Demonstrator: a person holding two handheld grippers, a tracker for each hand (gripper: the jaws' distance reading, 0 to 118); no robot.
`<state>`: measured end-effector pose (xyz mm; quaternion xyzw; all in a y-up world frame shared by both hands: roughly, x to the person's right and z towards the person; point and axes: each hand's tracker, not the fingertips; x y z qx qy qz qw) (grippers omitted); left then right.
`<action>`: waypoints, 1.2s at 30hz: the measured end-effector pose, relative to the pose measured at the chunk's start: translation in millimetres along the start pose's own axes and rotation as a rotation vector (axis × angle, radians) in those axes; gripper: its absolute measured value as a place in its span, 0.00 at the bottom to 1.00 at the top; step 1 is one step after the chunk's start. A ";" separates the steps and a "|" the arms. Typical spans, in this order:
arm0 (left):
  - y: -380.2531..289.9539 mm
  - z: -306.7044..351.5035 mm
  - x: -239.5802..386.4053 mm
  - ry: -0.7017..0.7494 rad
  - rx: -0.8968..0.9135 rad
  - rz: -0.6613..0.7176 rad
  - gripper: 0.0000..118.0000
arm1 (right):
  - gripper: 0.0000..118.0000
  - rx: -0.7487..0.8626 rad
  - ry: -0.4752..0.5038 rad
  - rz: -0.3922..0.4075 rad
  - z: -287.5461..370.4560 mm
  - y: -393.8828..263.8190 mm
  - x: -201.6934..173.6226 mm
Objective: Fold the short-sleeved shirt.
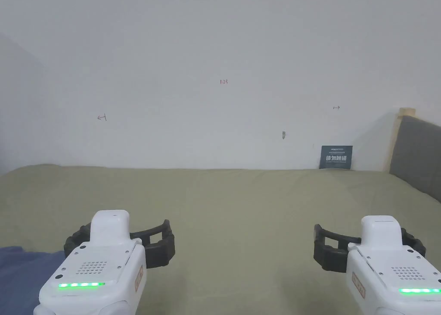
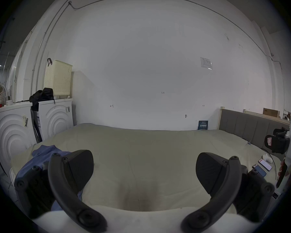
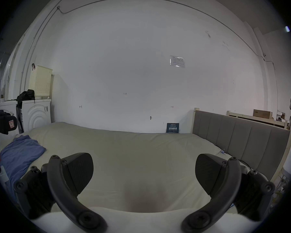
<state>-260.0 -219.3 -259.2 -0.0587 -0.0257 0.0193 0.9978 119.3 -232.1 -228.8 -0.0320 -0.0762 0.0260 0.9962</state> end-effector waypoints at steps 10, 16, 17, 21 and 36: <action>-4.1 -4.7 -5.1 0.010 -0.001 0.008 1.00 | 1.00 0.011 0.003 -0.023 1.3 -1.1 0.8; -1.9 -4.9 -6.3 0.011 0.003 0.028 1.00 | 1.00 0.005 0.000 -0.020 1.7 0.0 1.6; 0.1 -1.5 -4.6 0.012 0.005 0.029 1.00 | 1.00 0.005 0.000 -0.020 1.8 -0.2 1.8; 2.6 1.1 -3.1 0.013 0.005 0.028 1.00 | 1.00 0.003 0.001 -0.020 1.4 -1.2 2.9; 3.8 0.8 0.0 0.008 0.003 0.012 1.00 | 1.00 0.005 0.002 -0.008 2.2 -0.4 1.8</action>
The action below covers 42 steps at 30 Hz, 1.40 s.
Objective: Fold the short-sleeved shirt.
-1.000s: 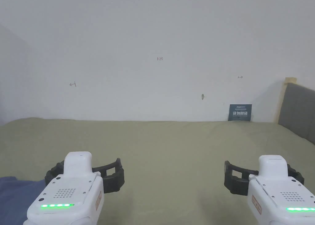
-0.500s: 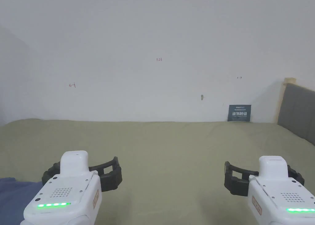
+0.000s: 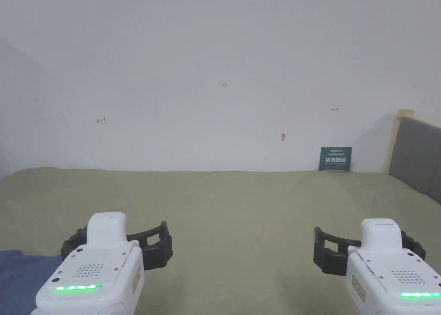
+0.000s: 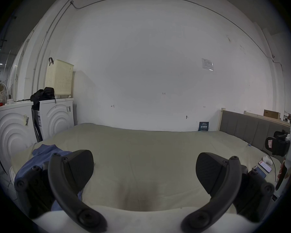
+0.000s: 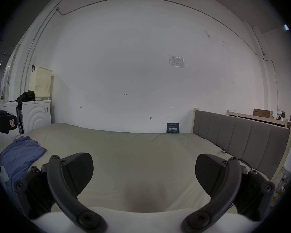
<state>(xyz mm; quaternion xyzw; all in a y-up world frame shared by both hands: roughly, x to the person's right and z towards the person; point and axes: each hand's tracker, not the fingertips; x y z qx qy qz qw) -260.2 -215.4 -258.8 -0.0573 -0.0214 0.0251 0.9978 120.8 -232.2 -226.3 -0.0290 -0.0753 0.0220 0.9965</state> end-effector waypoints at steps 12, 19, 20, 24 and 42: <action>-2.3 -3.6 -3.7 0.001 -0.007 0.013 1.00 | 1.00 0.002 -0.001 0.010 -0.8 1.3 0.6; -3.7 -4.0 -3.6 0.000 0.008 0.006 1.00 | 1.00 0.005 0.004 0.017 -0.5 3.2 -0.8; -3.7 -4.0 -3.7 -0.003 0.012 0.005 1.00 | 1.00 0.005 0.005 0.019 -0.4 3.1 -0.9; -4.4 -4.9 -4.2 0.006 0.013 0.001 1.00 | 1.00 -0.002 0.001 0.020 -0.5 2.1 -1.2; 9.2 8.0 0.4 -0.009 0.008 0.024 1.00 | 1.00 0.001 -0.003 0.014 -0.4 3.5 -1.9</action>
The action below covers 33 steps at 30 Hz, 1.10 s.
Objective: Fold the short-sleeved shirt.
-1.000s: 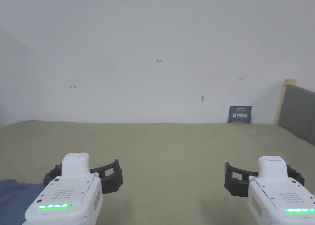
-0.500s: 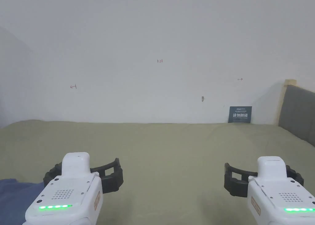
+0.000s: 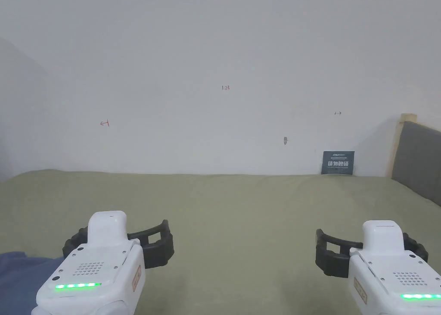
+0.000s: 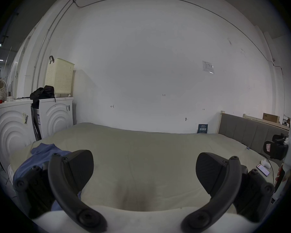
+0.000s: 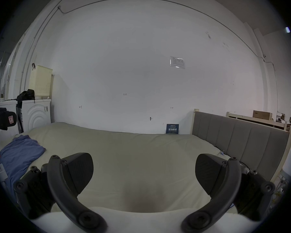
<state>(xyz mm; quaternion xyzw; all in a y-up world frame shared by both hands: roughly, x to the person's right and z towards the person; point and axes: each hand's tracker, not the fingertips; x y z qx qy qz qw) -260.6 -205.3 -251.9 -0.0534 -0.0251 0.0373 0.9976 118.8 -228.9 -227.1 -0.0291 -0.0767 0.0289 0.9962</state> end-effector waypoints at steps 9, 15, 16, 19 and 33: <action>-6.2 -8.8 -4.6 0.010 -0.026 0.004 1.00 | 1.00 0.010 0.003 0.013 1.5 0.4 -0.6; -7.9 -9.4 -5.0 -0.003 -0.022 0.007 1.00 | 1.00 0.011 0.007 0.021 0.9 0.8 -1.5; -8.1 -10.0 -5.2 -0.001 -0.019 0.002 1.00 | 1.00 0.013 0.005 0.020 0.9 0.8 -1.2; -7.5 -9.2 -4.6 -0.006 -0.007 -0.008 1.00 | 1.00 0.011 0.011 0.006 -0.4 2.9 0.9; -5.4 -7.8 -2.4 -0.011 -0.005 -0.007 1.00 | 1.00 0.011 0.011 0.007 1.2 4.1 1.1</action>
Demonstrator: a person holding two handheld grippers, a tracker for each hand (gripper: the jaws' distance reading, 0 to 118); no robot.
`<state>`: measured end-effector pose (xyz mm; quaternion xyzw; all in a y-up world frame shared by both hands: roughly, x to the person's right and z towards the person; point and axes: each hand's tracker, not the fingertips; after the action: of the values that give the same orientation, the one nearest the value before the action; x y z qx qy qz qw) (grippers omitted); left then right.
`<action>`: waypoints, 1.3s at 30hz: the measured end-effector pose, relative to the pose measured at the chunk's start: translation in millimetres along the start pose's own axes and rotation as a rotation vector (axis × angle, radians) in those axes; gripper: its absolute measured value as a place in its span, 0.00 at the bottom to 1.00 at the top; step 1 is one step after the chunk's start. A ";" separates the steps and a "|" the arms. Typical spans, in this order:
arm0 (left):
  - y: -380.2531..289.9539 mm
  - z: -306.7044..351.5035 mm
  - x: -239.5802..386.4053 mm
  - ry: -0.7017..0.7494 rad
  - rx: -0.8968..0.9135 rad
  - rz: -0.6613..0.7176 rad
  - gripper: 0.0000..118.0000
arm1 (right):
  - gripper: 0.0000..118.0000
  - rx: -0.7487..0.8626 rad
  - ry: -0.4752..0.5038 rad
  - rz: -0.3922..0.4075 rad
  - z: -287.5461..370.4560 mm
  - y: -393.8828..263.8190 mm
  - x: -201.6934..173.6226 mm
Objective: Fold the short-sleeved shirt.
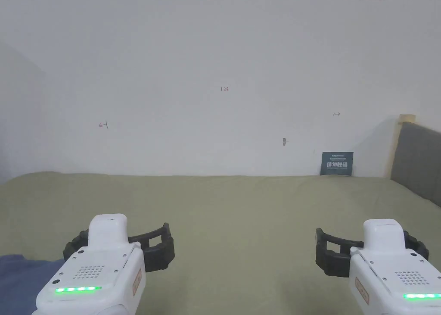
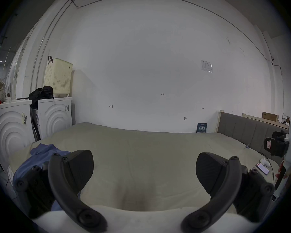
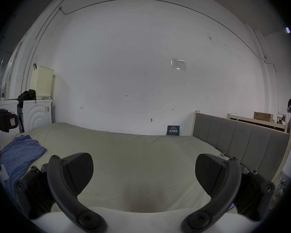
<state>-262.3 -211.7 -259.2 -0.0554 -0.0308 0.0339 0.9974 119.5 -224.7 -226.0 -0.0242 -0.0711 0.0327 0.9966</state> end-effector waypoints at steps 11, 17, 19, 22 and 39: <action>-1.5 -2.6 -4.7 -0.013 -0.014 0.002 1.00 | 0.95 -0.030 -0.001 -0.011 0.0 -0.7 0.7; 3.2 6.8 0.6 0.056 0.011 -0.045 0.00 | 0.07 -0.034 -0.040 0.021 1.4 -1.9 -4.3; 4.5 2.3 -4.8 0.020 -0.004 0.004 0.00 | 0.07 -0.043 -0.027 0.020 2.8 0.0 -6.0; 8.6 15.0 -7.8 0.051 -0.013 -0.020 0.00 | 0.07 -0.050 -0.006 0.038 1.9 6.0 -19.2; 22.7 117.3 -179.4 0.488 0.026 -0.018 0.00 | 0.07 -0.028 0.463 -0.020 -22.9 35.6 -261.5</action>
<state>-450.1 -189.2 -155.7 -0.0487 0.2109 0.0110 0.9762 -137.8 -208.1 -287.2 -0.0440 0.1590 0.0154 0.9862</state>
